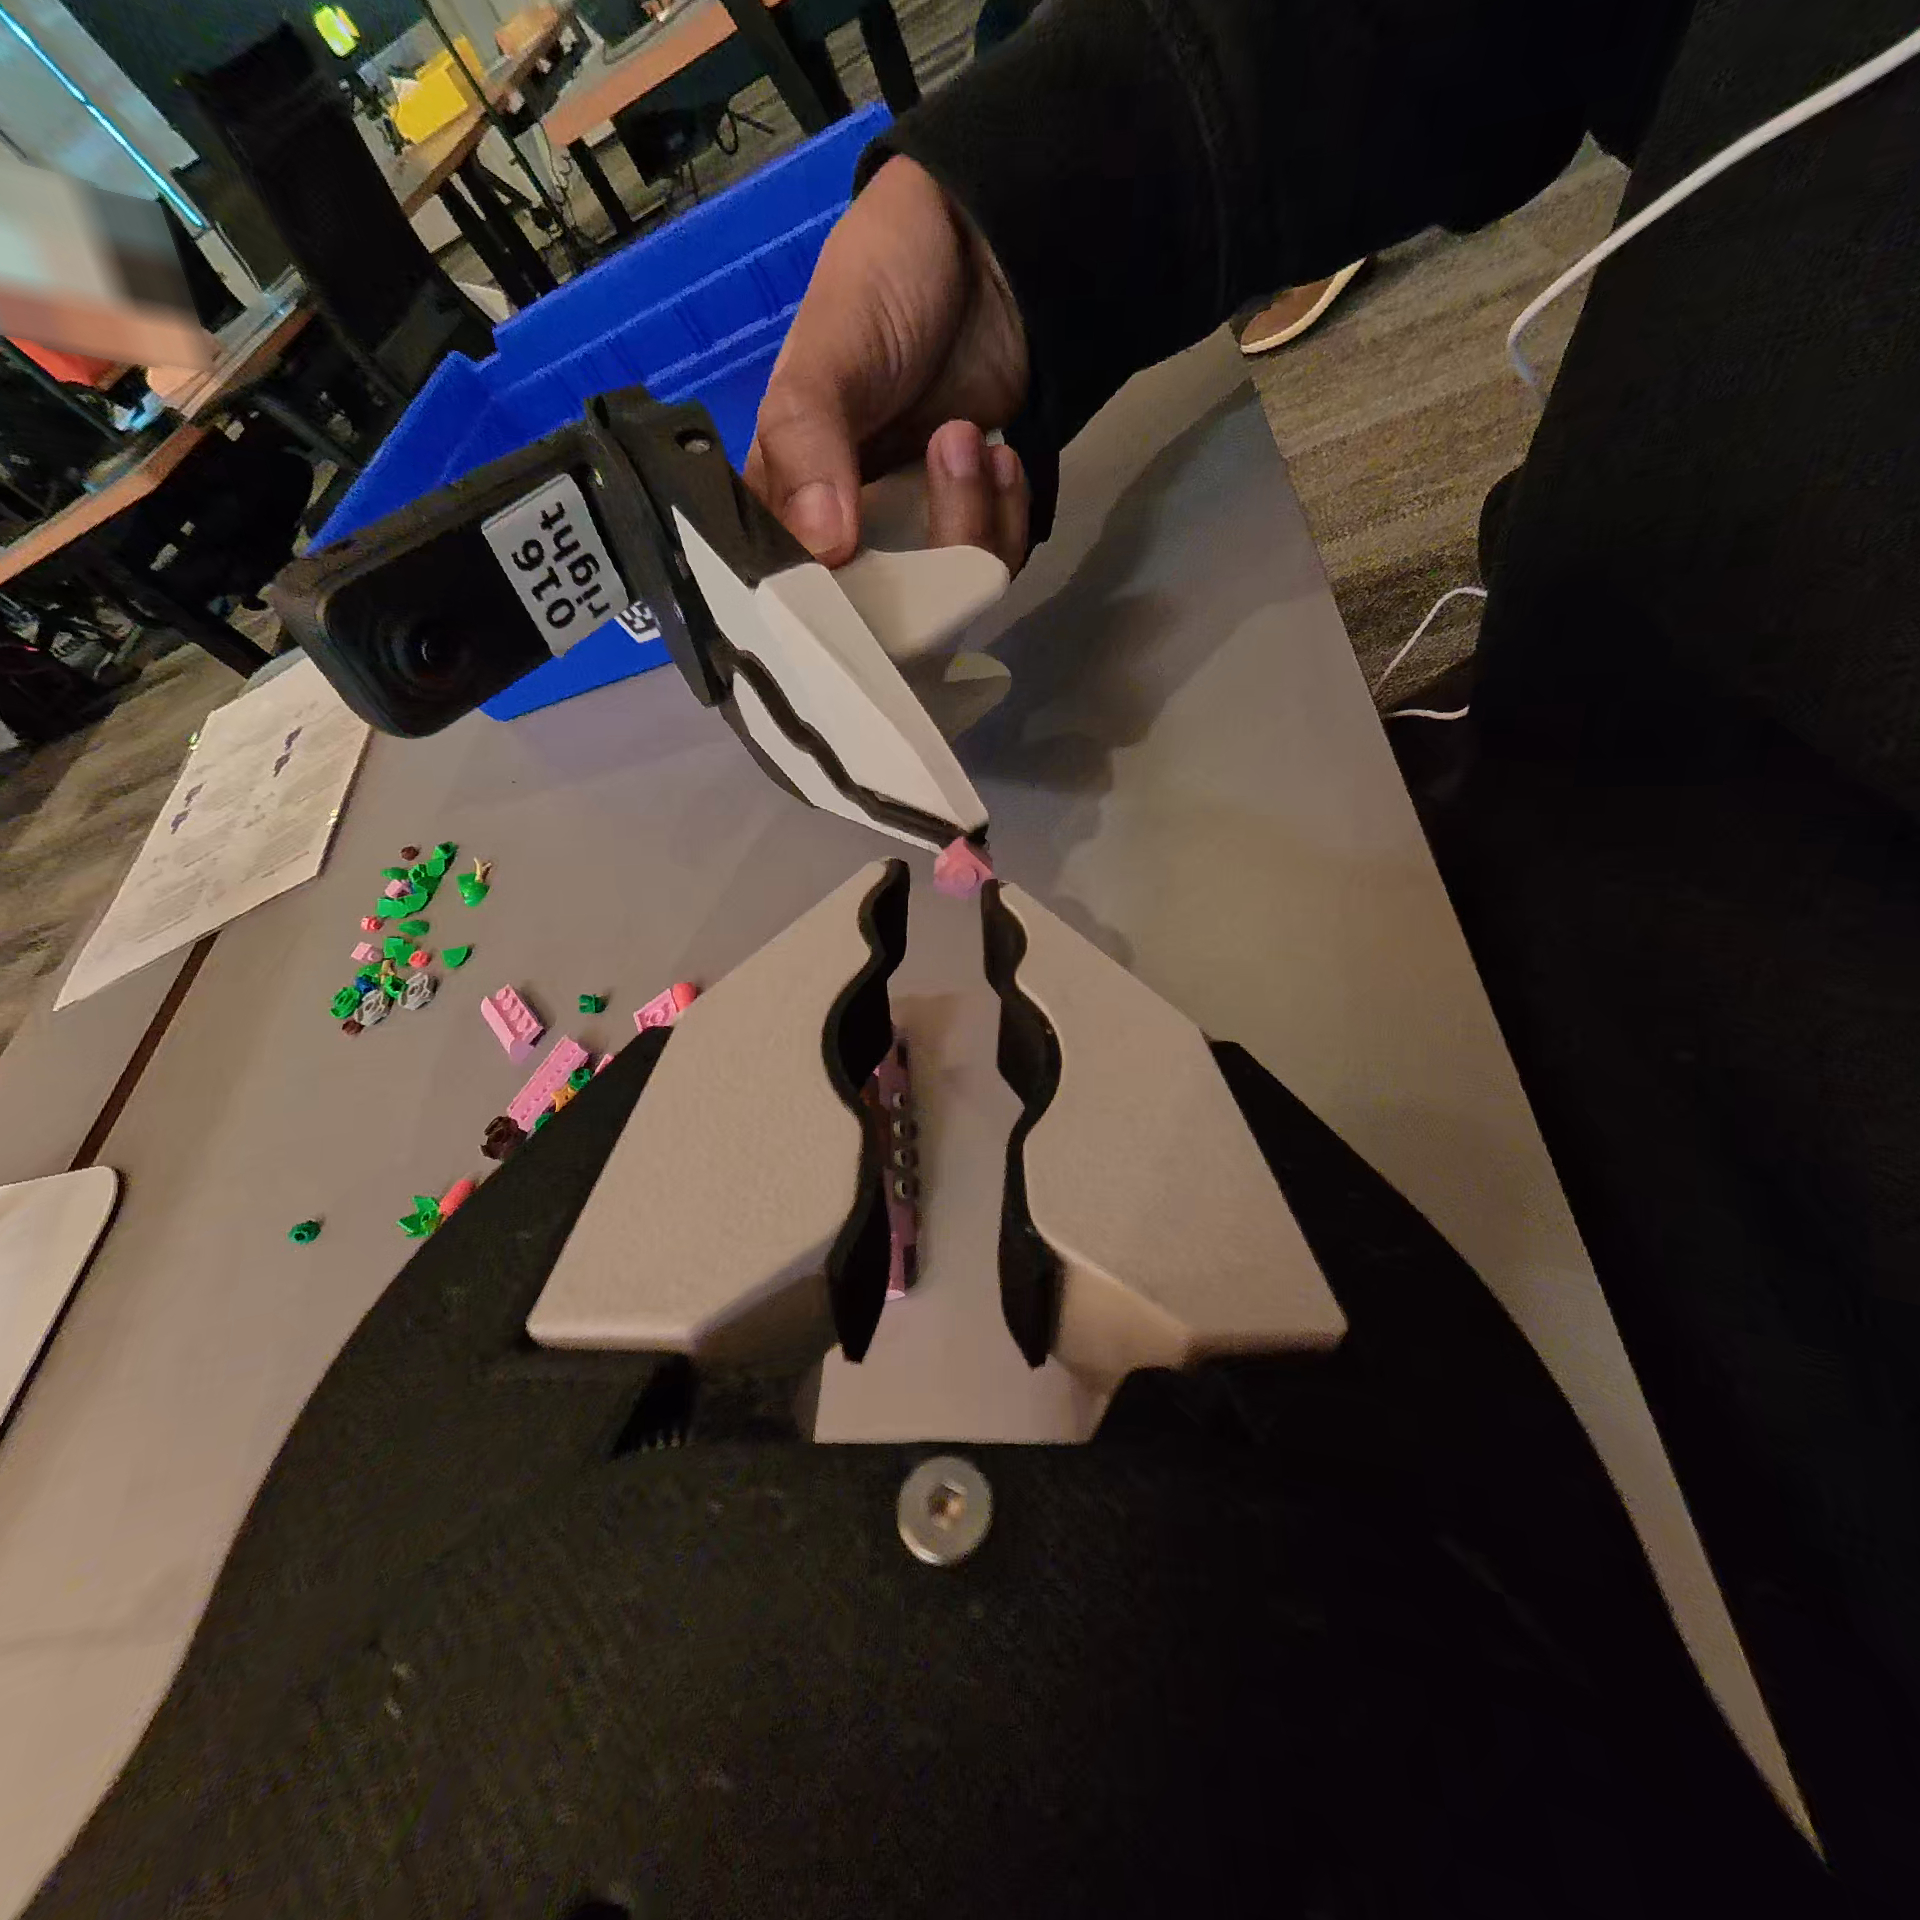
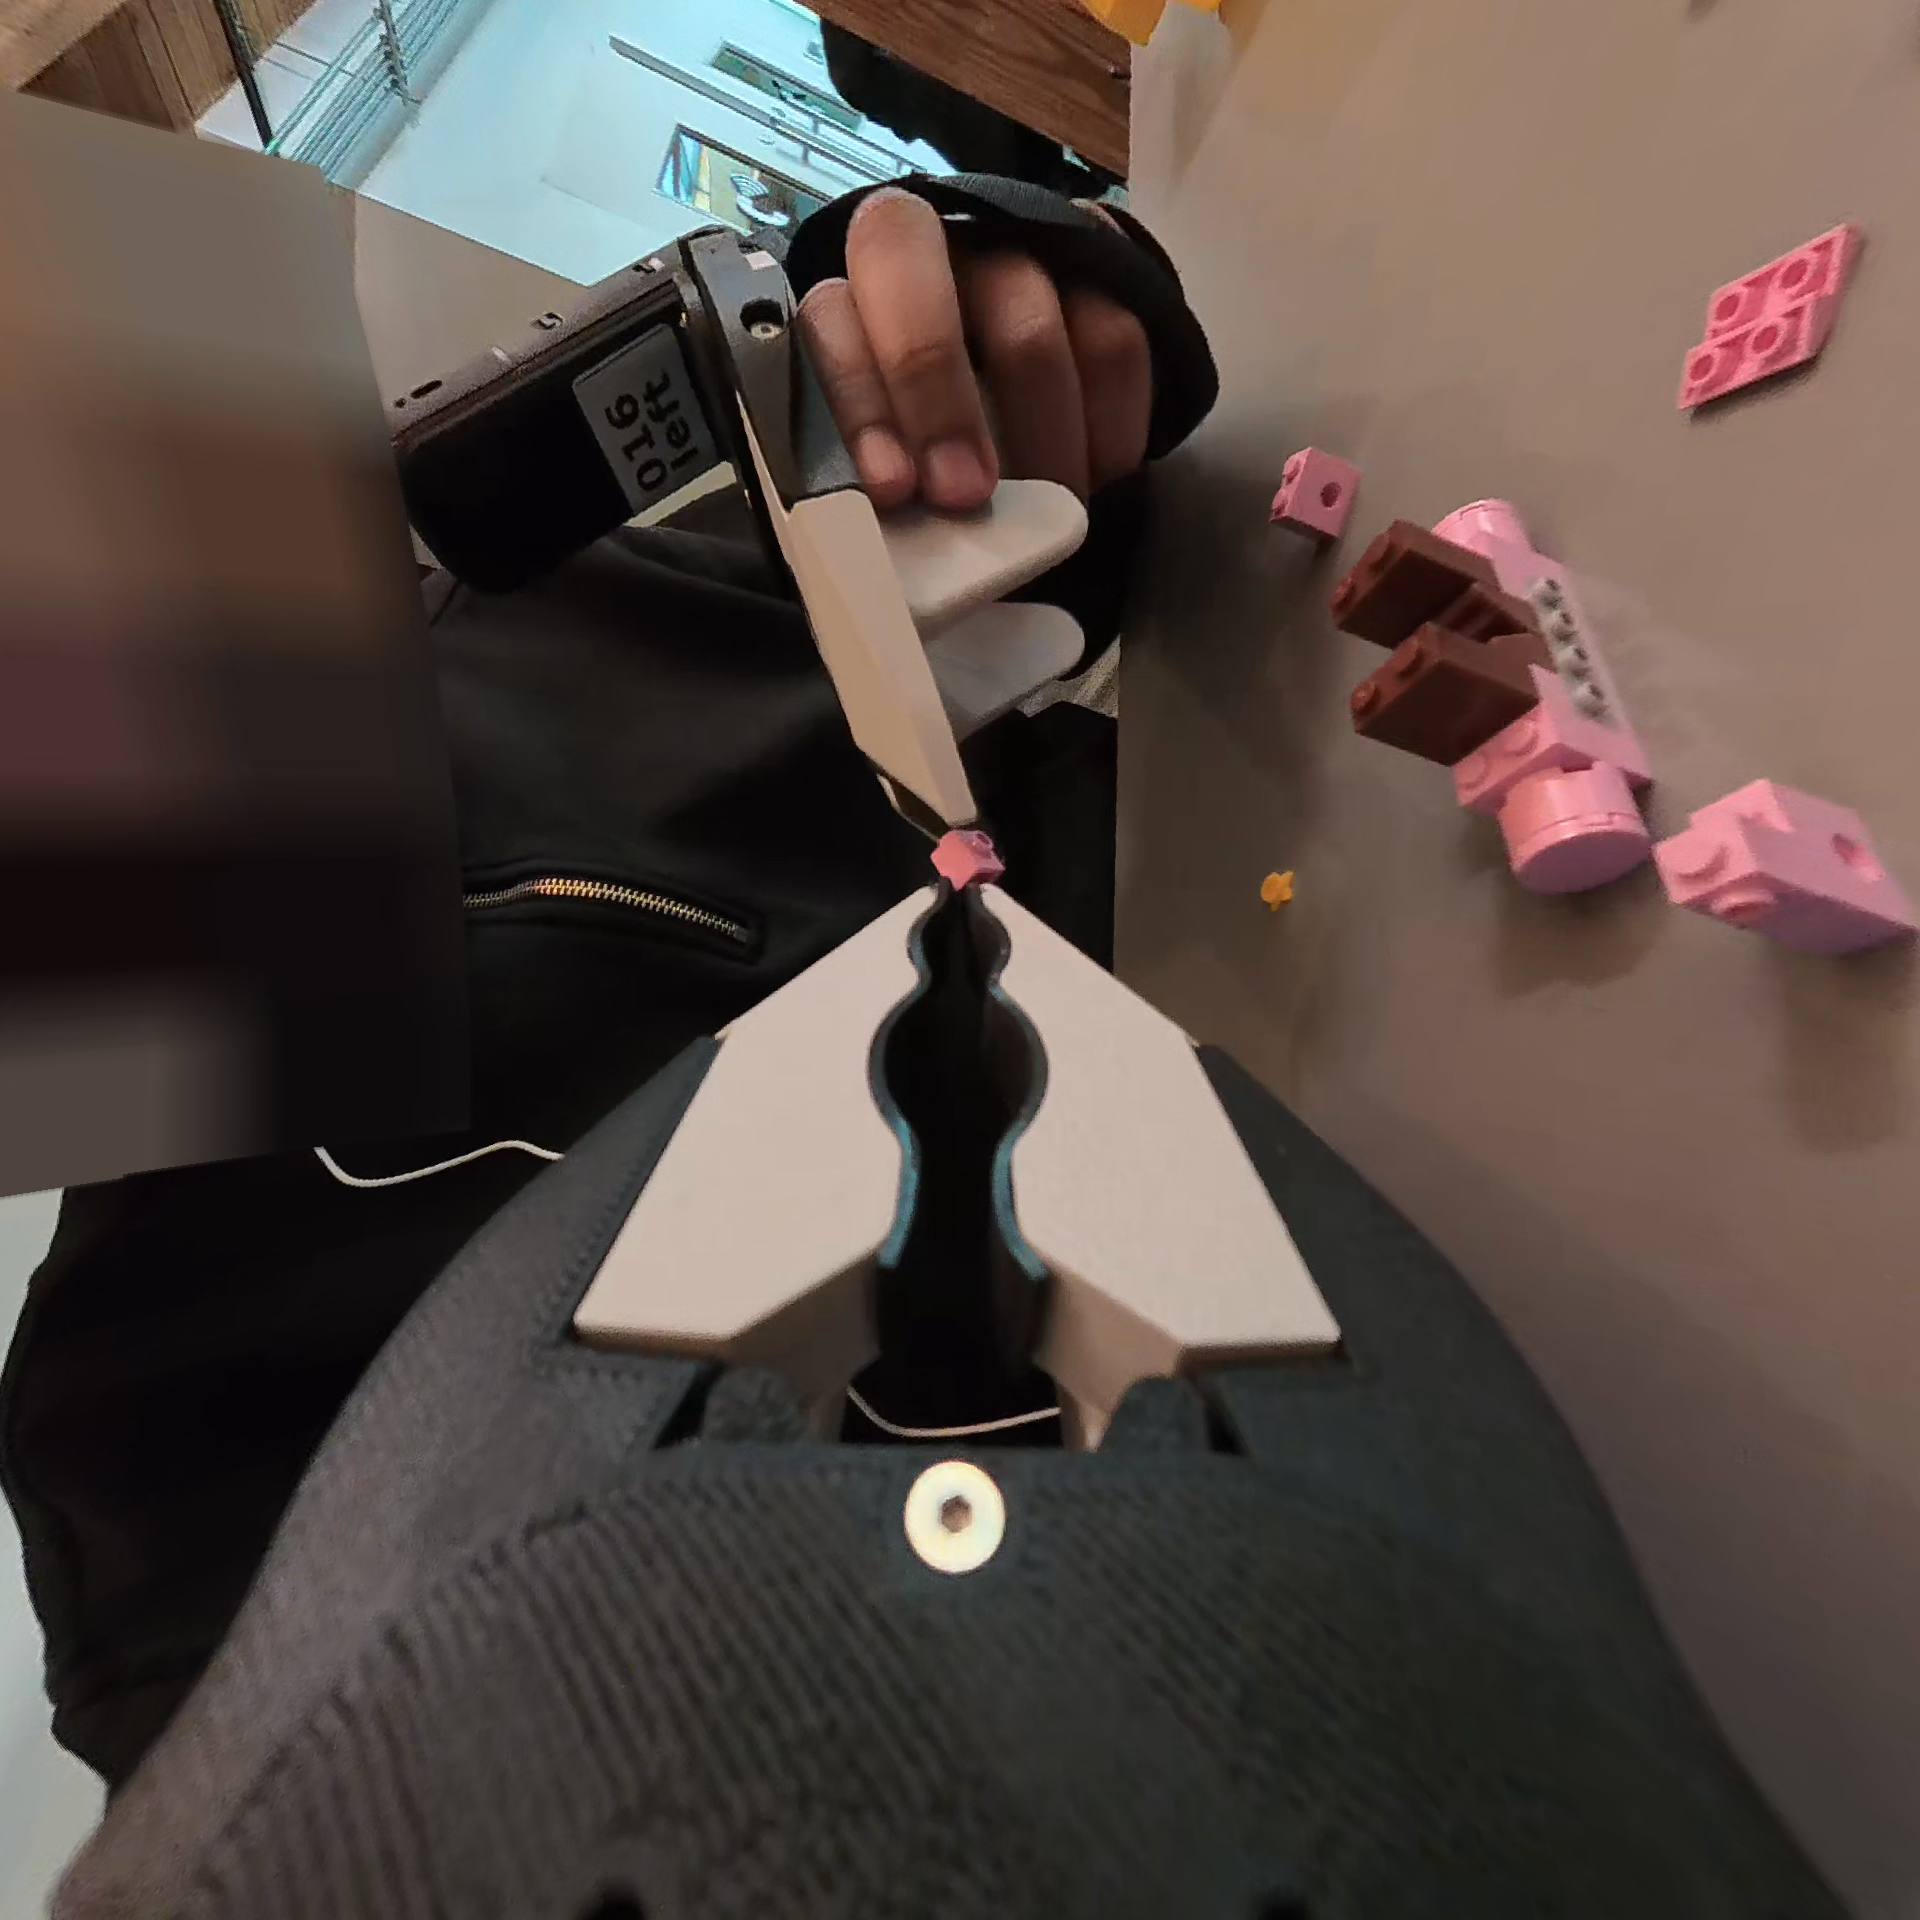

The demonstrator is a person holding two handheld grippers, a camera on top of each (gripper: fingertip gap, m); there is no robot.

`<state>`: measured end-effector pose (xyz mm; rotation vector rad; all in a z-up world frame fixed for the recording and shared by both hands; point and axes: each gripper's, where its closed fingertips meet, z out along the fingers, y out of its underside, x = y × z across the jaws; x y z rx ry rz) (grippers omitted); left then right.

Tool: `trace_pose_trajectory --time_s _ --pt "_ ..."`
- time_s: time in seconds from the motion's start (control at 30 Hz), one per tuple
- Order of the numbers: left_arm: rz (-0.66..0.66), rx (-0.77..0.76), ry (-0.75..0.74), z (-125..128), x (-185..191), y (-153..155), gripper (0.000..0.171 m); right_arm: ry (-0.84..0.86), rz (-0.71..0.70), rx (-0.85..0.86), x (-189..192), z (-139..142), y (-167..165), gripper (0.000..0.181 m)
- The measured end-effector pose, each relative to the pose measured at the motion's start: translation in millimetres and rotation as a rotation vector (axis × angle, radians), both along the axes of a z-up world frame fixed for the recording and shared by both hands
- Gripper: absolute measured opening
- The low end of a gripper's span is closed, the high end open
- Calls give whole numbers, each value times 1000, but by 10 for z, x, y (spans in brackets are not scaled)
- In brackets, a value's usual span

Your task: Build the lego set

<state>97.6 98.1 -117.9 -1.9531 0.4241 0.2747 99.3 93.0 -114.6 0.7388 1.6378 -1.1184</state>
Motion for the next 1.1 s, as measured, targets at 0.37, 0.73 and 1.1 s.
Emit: trace_pose_trajectory --time_s 0.37,0.73,1.1 --pt "-7 25 -10 51 -8 64 0 -42 -2 -15 28 -47 -11 0" --pt "136 59 -168 92 -384 -77 0 356 -226 231 -337 -190 215 0" --pt "208 250 -390 486 -816 37 2 1077 -811 923 -1939 -337 1159 30"
